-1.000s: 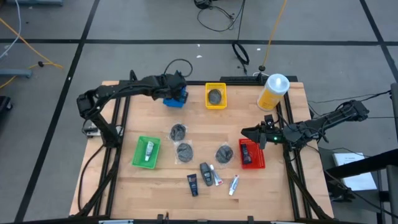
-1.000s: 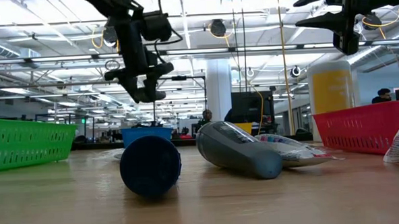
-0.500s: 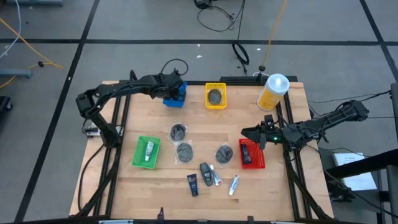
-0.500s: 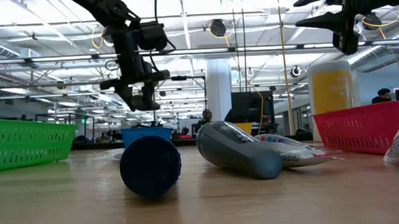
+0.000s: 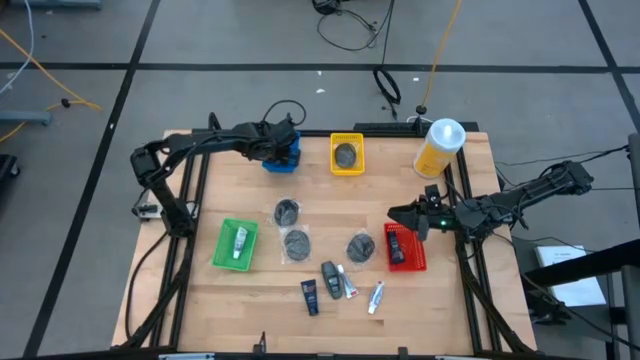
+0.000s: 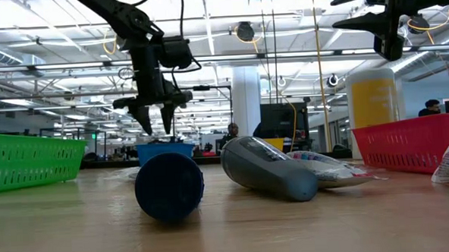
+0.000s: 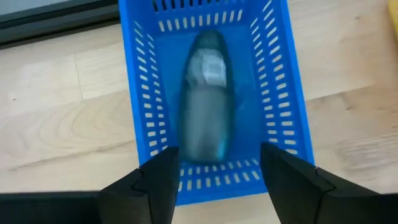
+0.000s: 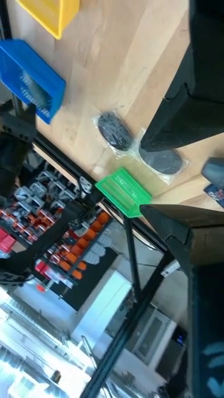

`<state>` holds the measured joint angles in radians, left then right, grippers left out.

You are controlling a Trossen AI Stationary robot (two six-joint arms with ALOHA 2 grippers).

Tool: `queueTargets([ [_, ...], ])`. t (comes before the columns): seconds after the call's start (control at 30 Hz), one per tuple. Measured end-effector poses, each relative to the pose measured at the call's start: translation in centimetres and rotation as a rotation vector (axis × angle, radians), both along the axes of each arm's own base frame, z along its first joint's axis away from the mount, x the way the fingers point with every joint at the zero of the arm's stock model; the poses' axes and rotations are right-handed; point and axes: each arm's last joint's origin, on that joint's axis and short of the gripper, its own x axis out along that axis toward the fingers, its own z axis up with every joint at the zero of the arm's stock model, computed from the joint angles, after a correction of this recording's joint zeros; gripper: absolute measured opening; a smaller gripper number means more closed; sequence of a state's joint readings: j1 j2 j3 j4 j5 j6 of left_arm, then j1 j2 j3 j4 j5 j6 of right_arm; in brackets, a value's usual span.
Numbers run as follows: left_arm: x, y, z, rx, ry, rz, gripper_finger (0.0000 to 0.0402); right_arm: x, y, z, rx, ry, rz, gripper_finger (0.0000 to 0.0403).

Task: Pick & Place Travel size toiletries
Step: Put the black hairbrush into the yellow bin

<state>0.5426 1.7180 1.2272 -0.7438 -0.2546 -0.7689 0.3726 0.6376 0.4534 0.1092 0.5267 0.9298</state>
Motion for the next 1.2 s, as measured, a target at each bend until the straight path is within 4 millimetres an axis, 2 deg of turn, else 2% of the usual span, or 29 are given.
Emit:
queueTargets([
  [0.3, -0.3, -0.3, 1.2, -0.062, -0.066, -0.109, 0.0213, 0.1, 0.1, 0.4, -0.062, -0.03, 0.033, 0.0139],
  [0.53, -1.3, -2.2, 5.0, 0.004, -0.152, -0.202, 0.0213, 0.1, 0.2, 1.5, -0.175, -0.09, 0.074, 0.0139],
  [0.67, -2.1, -4.8, 7.8, 0.061, -0.211, -0.269, 0.0213, 0.3, 0.3, 2.0, -0.221, -0.09, 0.08, 0.0139],
  [0.83, -2.3, -9.4, 10.2, 0.132, -0.26, -0.391, 0.0213, 0.8, 0.5, 2.8, -0.286, -0.079, 0.086, 0.0139],
  [1.0, -1.5, -13.9, 10.5, 0.137, -0.274, -0.515, 0.0213, 1.7, 0.8, 3.8, -0.346, 0.022, 0.102, 0.0139],
  [1.2, -1.5, -18.2, 9.8, 0.059, -0.275, -0.555, 0.0214, 2.9, 0.8, 4.4, -0.377, 0.211, 0.111, 0.0139],
])
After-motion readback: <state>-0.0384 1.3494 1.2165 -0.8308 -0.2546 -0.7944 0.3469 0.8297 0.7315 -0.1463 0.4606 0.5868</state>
